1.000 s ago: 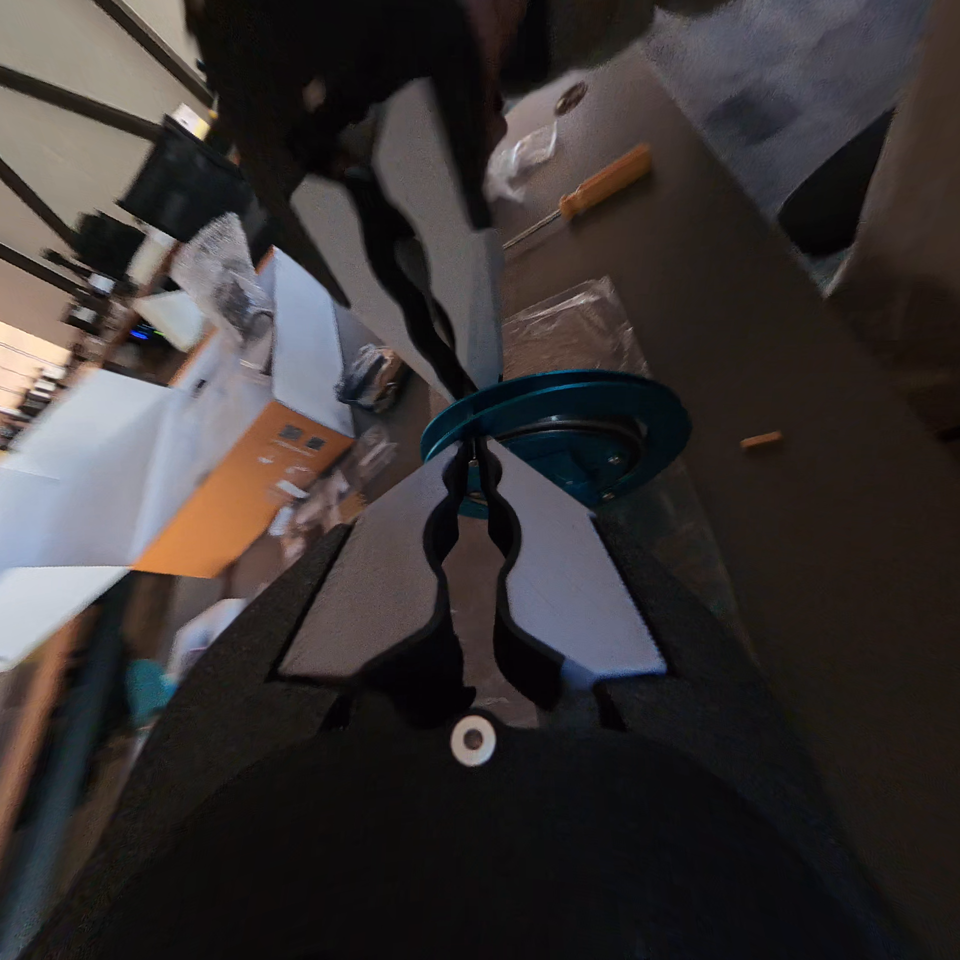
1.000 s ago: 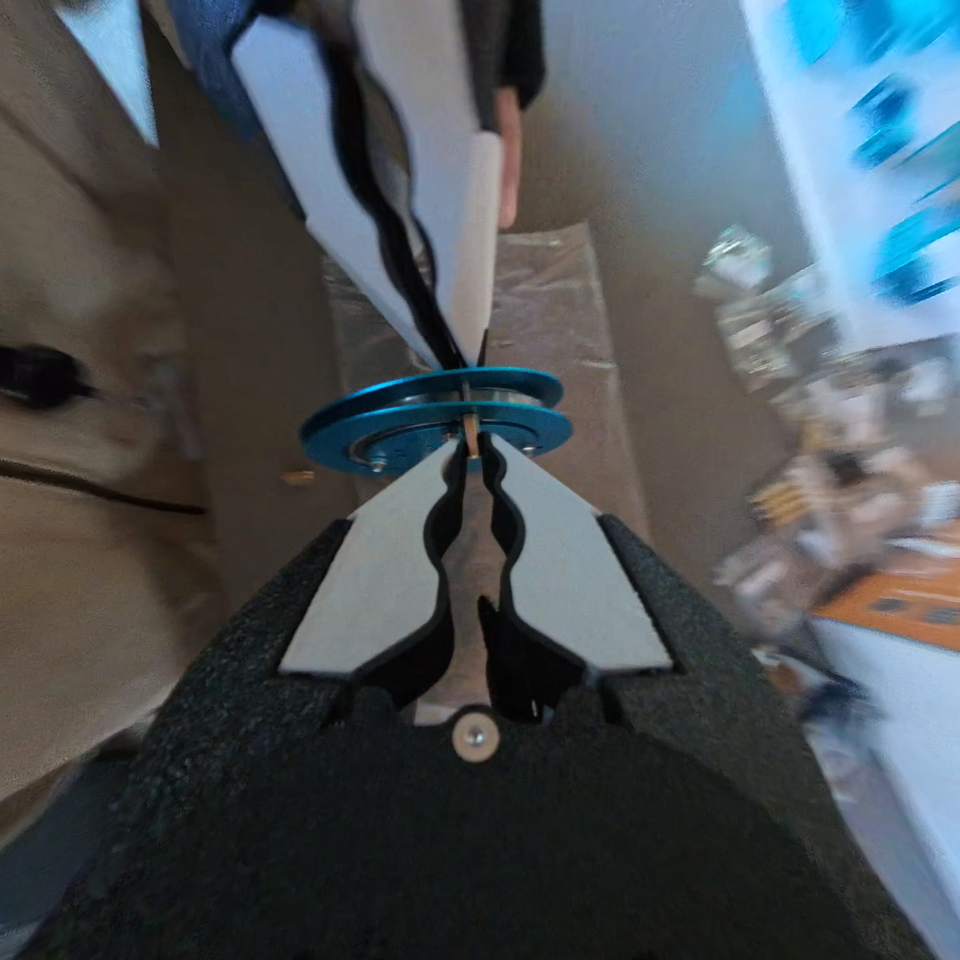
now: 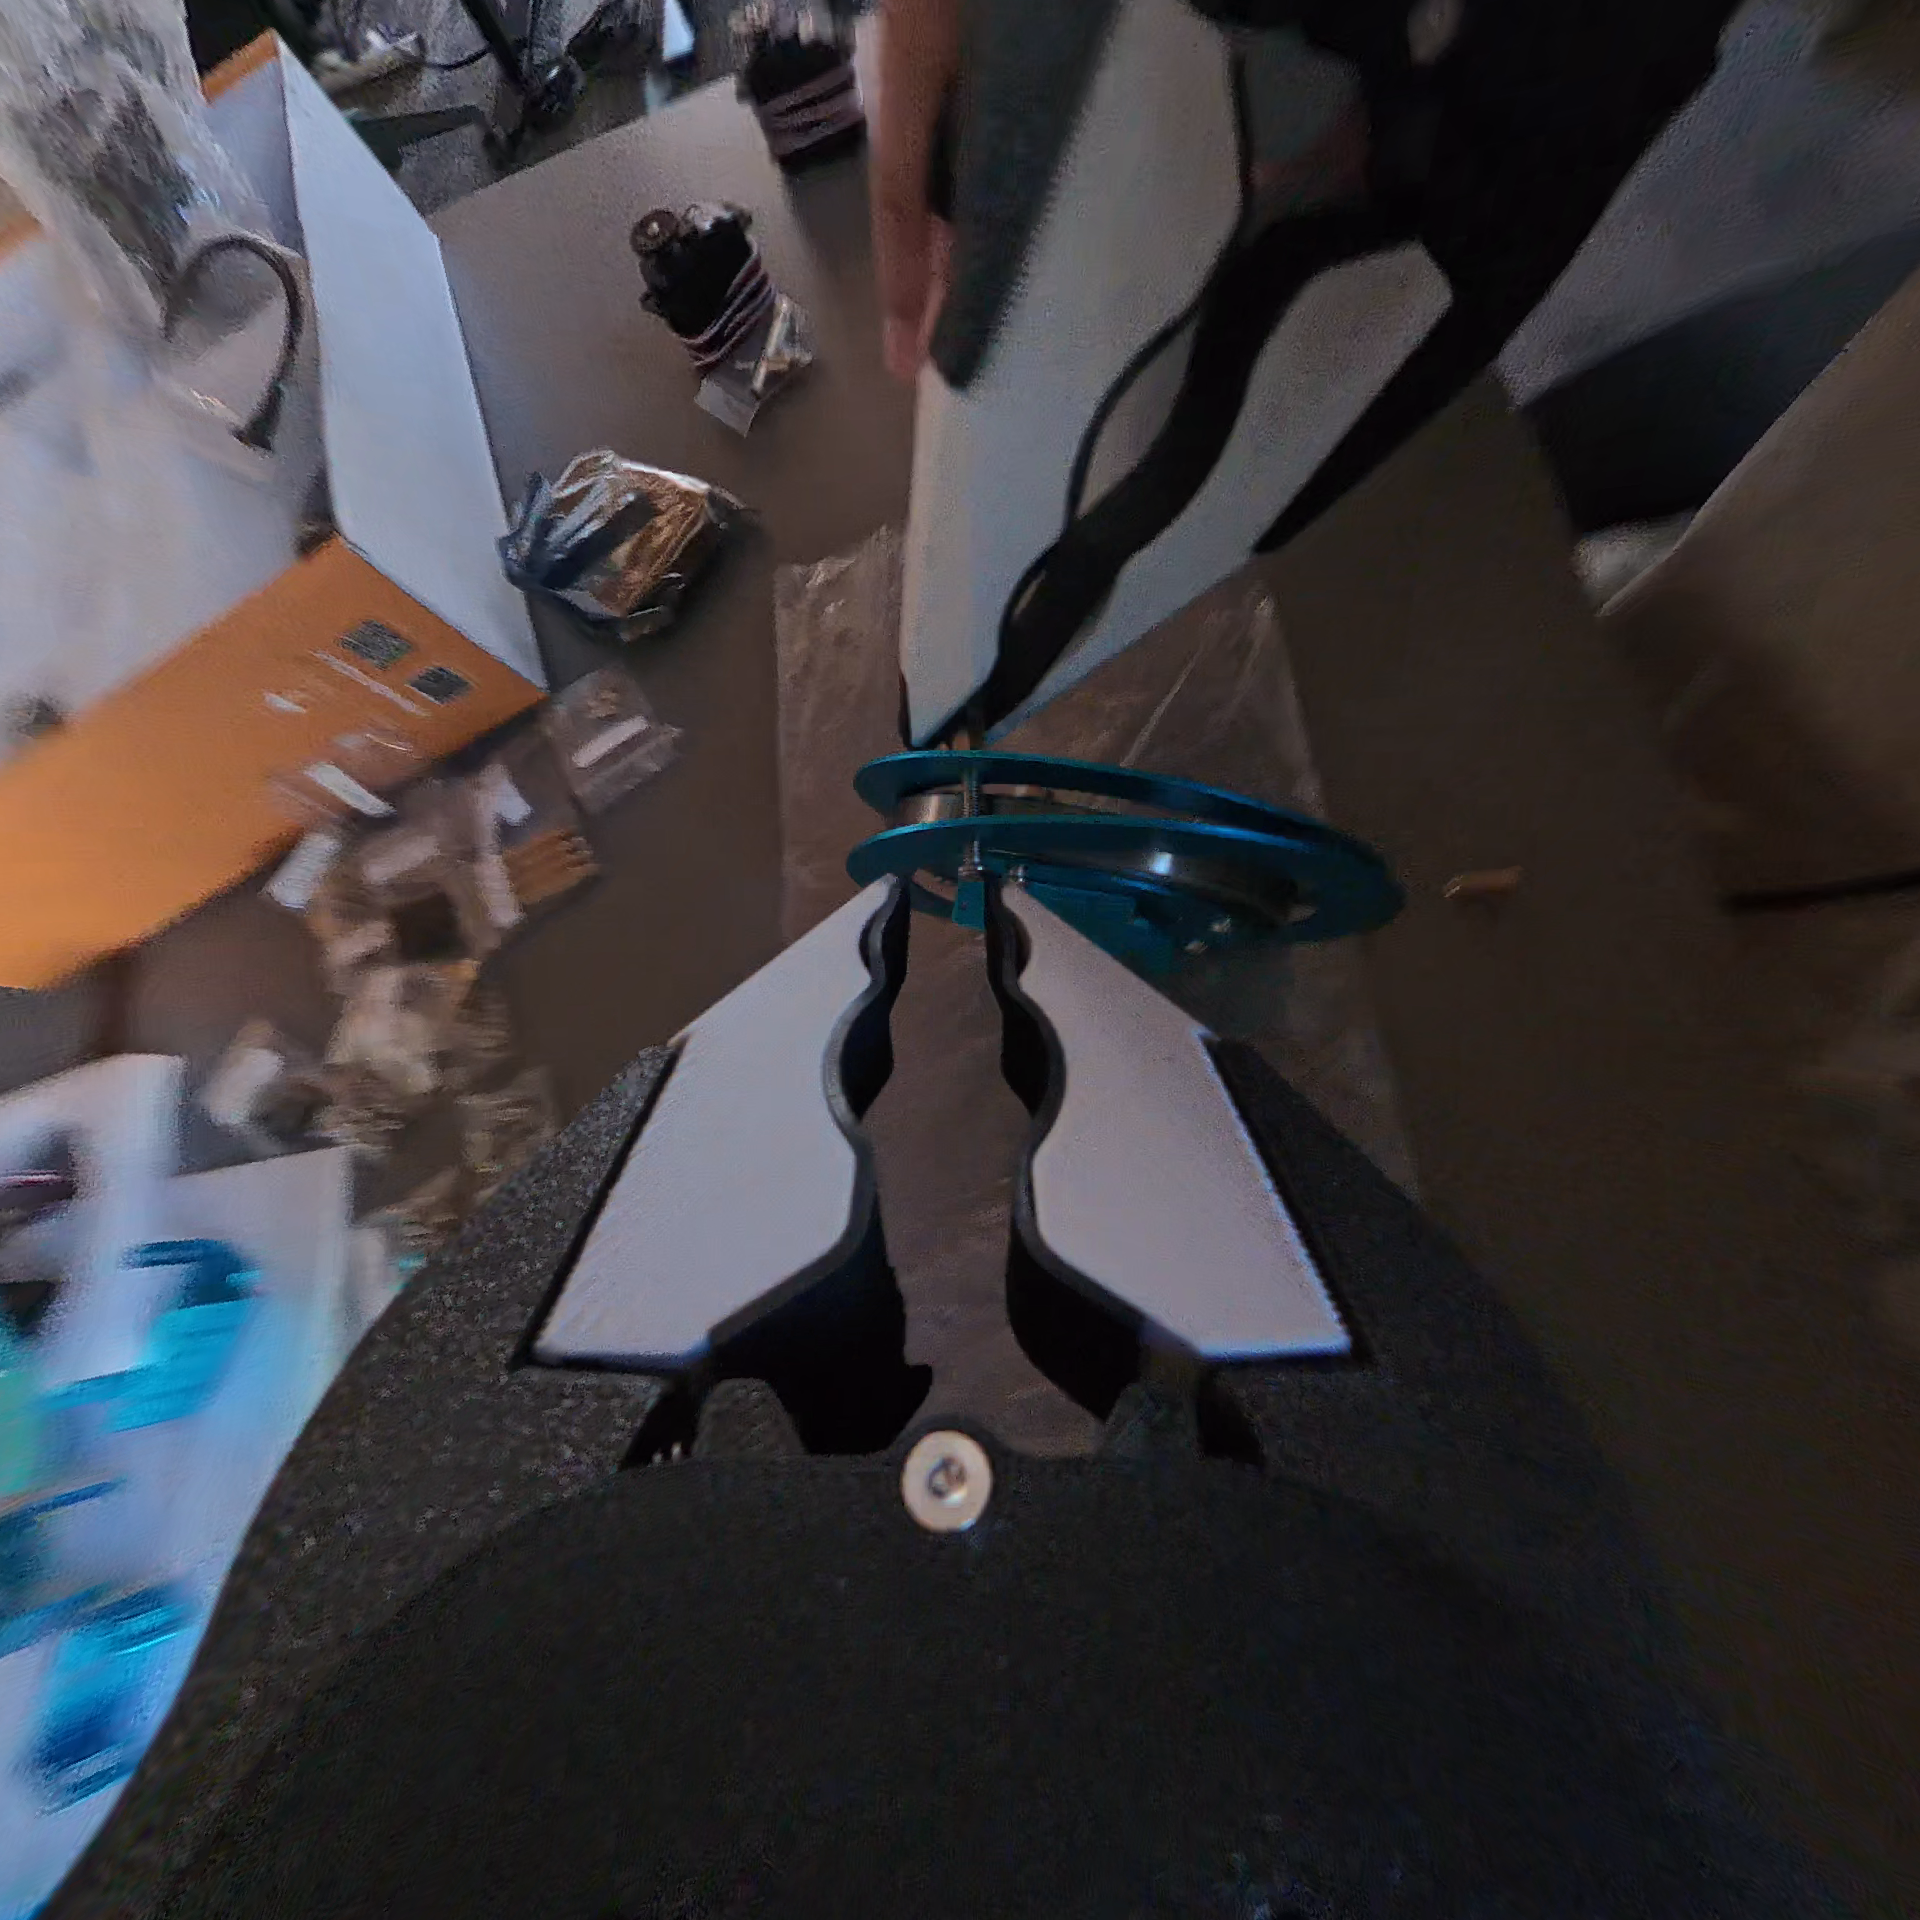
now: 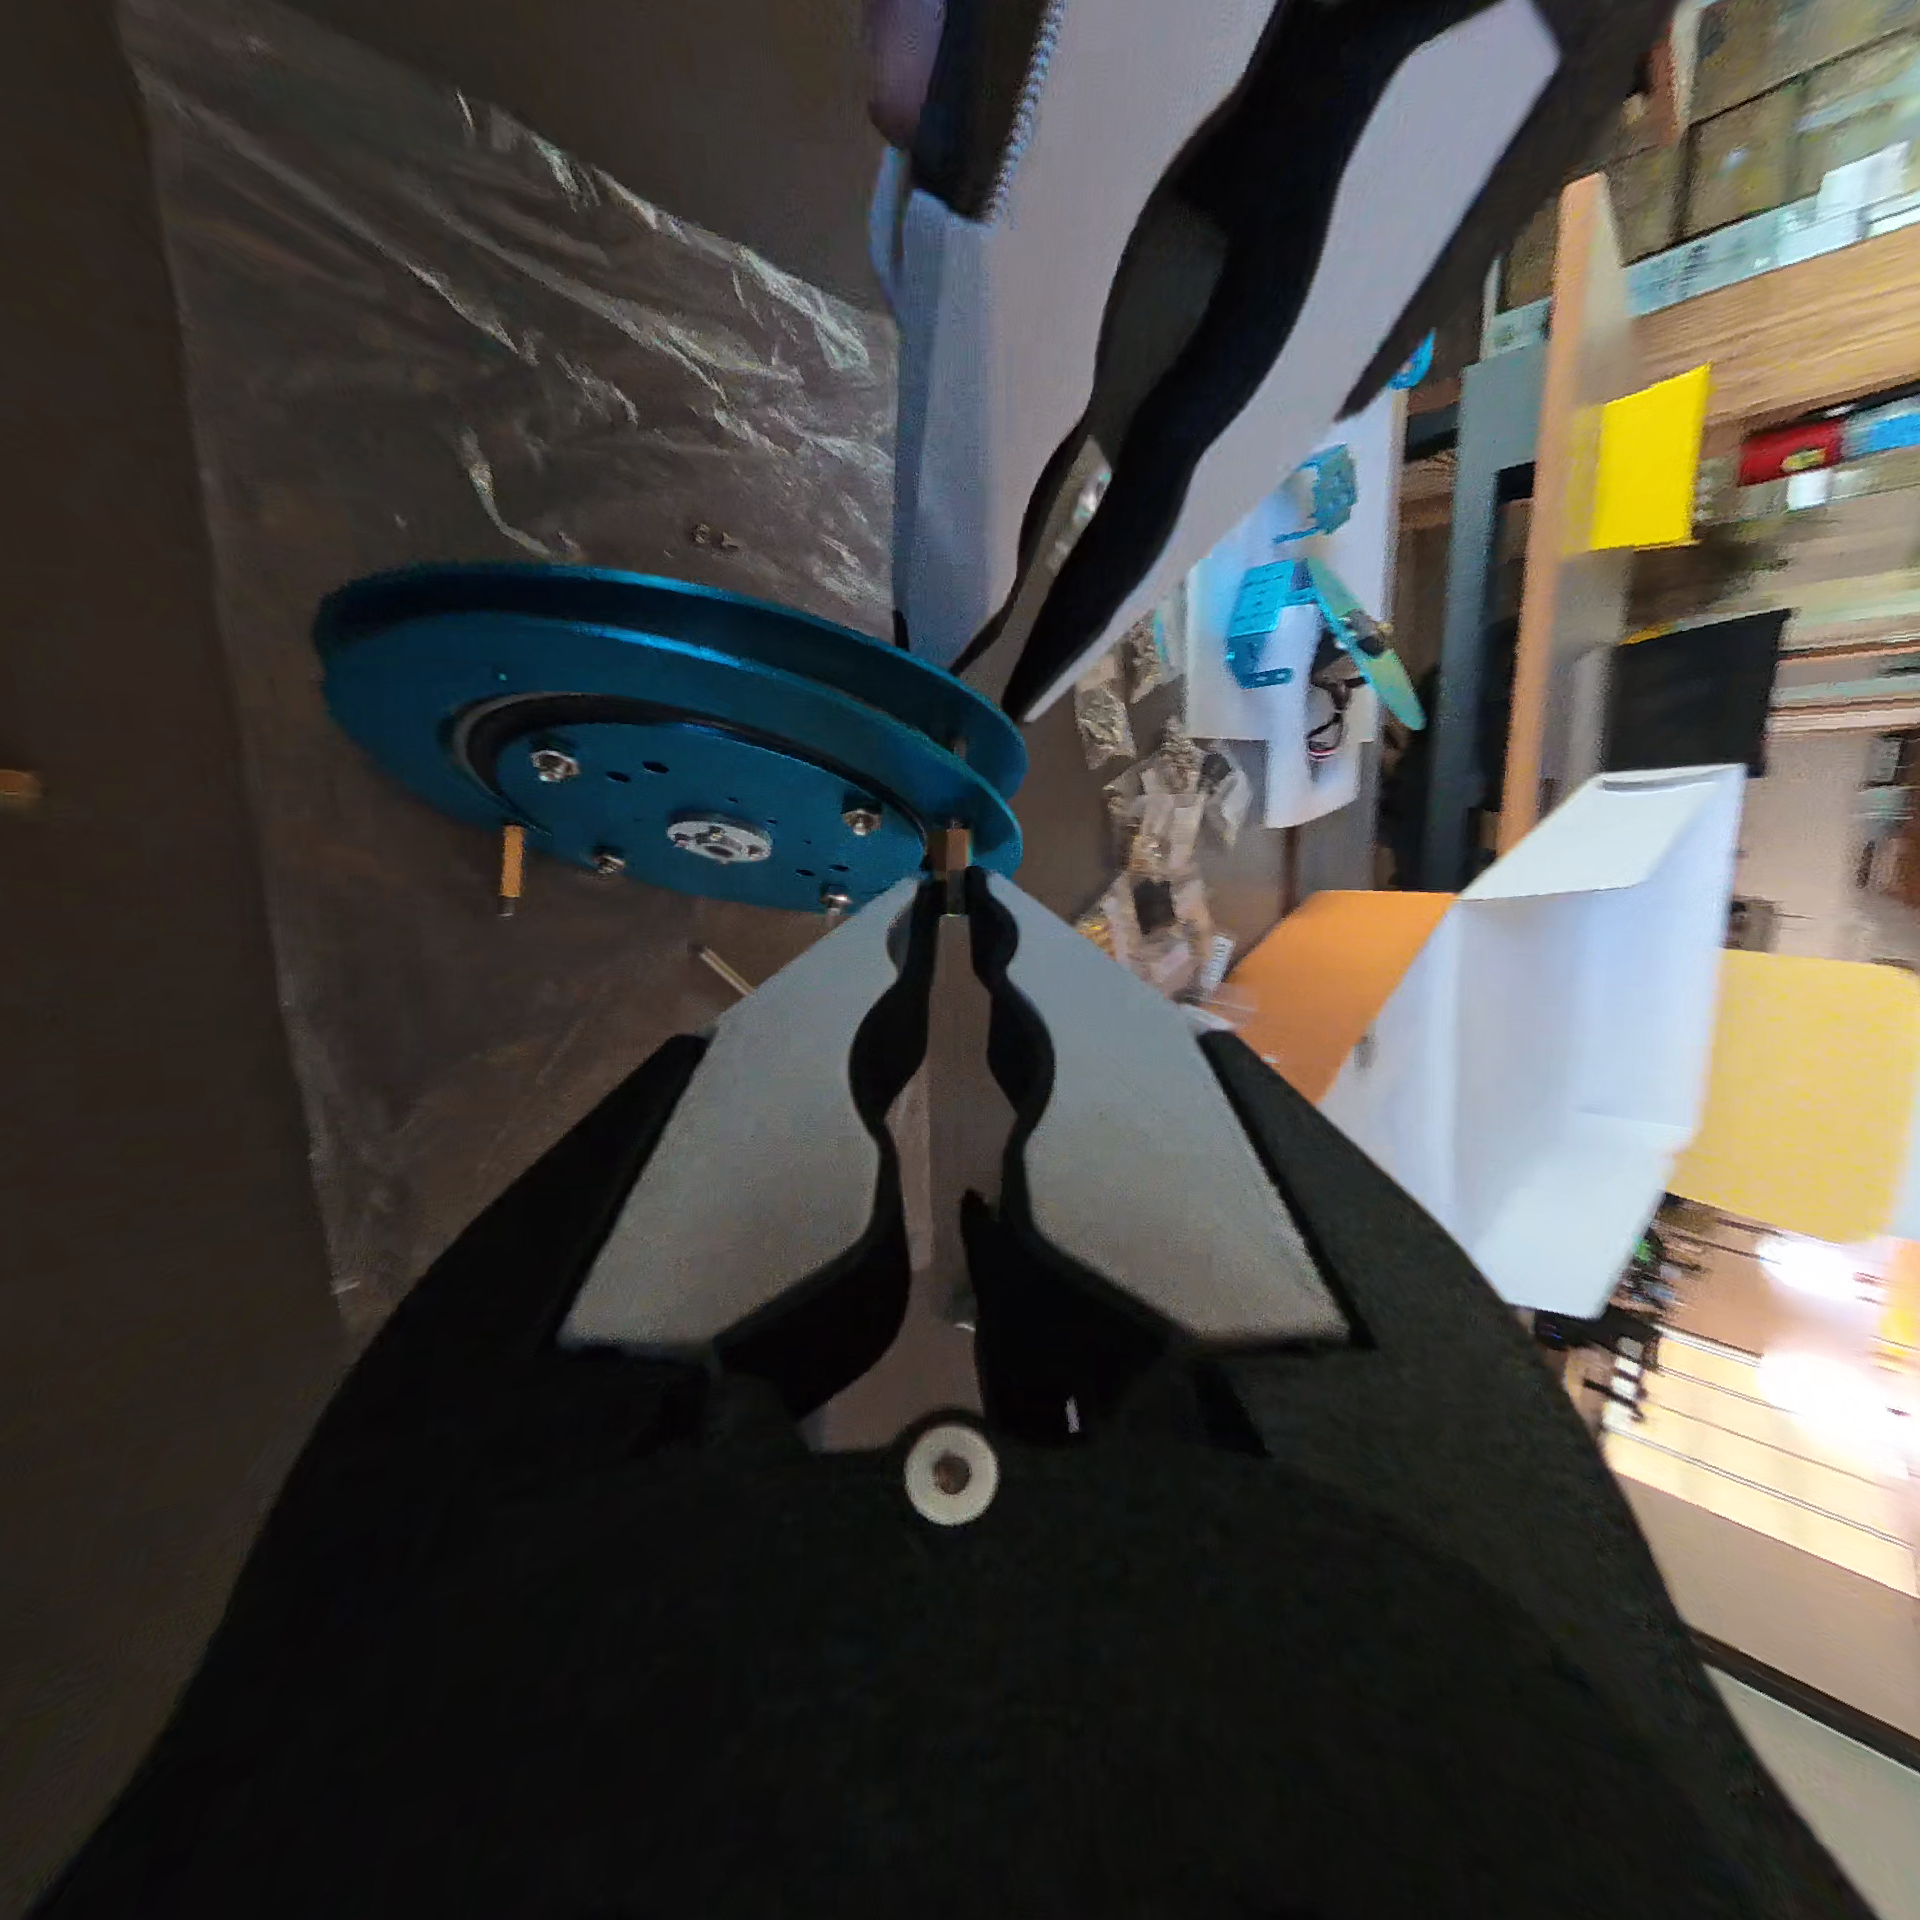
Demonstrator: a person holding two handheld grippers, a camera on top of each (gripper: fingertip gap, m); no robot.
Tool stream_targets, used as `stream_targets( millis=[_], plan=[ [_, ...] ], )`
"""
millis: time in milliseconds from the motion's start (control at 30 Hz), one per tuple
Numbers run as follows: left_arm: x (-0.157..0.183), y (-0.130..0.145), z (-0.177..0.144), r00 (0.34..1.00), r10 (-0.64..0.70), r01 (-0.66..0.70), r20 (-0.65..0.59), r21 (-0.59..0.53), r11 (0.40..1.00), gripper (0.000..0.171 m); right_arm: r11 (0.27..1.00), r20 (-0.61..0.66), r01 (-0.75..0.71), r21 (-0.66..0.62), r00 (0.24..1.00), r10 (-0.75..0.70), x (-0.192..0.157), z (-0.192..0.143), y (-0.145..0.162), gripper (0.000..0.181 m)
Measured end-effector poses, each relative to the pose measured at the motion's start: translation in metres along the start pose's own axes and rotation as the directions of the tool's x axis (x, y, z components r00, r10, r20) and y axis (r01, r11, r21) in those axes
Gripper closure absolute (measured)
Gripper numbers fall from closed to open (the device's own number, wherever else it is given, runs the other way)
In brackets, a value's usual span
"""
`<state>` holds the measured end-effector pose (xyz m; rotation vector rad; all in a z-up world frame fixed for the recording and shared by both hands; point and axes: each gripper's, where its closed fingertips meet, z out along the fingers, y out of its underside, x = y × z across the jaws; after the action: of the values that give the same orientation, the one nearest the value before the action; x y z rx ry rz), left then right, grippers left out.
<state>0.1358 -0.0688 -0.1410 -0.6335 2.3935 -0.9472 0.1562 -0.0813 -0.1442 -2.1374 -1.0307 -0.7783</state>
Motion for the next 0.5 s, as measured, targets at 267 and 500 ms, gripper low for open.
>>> stream_targets(
  millis=[267, 500],
  plan=[
    [0.007, 0.009, 0.007, 0.957, 0.285, -0.267, 0.058, -0.212, 0.94, 0.158, 0.975, -0.251, 0.202, -0.096, 0.943, -0.22, 0.005, -0.001, -0.008, 0.177],
    [0.005, 0.004, 0.01, 0.871, 0.455, -0.41, 0.183, -0.237, 0.881, 0.169, 0.999, -0.156, 0.051, 0.011, 0.987, -0.049, -0.002, -0.006, -0.009, 0.177]
  ],
)
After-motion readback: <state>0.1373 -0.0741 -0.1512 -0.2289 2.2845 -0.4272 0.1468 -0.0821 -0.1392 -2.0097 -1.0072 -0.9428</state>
